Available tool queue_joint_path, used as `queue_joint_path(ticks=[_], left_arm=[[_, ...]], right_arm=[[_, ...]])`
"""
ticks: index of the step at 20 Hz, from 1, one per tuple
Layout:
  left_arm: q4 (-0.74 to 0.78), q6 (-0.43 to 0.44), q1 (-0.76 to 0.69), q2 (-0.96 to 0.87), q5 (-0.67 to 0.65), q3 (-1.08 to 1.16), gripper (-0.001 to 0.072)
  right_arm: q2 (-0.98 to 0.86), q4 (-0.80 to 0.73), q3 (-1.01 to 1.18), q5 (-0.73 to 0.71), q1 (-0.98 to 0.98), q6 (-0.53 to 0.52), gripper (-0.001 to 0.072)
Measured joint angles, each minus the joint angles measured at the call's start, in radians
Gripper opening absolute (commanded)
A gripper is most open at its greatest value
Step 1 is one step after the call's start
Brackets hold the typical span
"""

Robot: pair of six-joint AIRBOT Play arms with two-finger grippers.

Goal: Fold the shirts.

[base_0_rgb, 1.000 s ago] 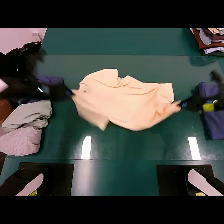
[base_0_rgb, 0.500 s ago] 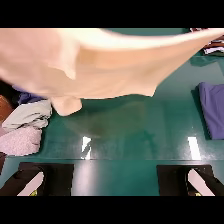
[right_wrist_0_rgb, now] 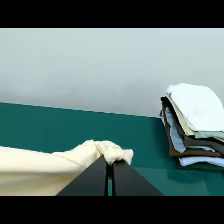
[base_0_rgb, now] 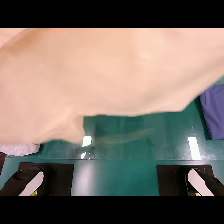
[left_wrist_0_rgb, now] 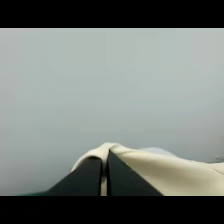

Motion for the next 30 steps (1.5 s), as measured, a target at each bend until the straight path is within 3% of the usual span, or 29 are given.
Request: queue_joint_path(ticks=[5,11,17,22,30], left_arm=[[0.008,-0.018,0.0,-0.109,-0.103,-0.272,0.0022],[0.01,0.022,-0.002,-0.461,-0.193,-0.467,0.0023],[-0.024,0.084,-0.002,-0.776,-0.003,-0.499,0.0022],[-0.04,0.171,0.013,-0.835,0.081,-0.464,0.0022],[0.056,0.236,0.027,-0.85,-0.127,-0.493,0.0022]], right_arm=[[-0.117,-0.045,-0.158,0.053,0.0,0.014,0.0018],[-0.424,-0.06,-0.362,0.088,0.031,0.017,0.0018],[-0.748,-0.062,-0.314,-0.074,0.119,0.01,0.0018],[-0.876,-0.053,-0.163,-0.133,0.163,0.007,0.0018],[-0.855,-0.064,-0.298,-0.09,0.177,0.006,0.0018]])
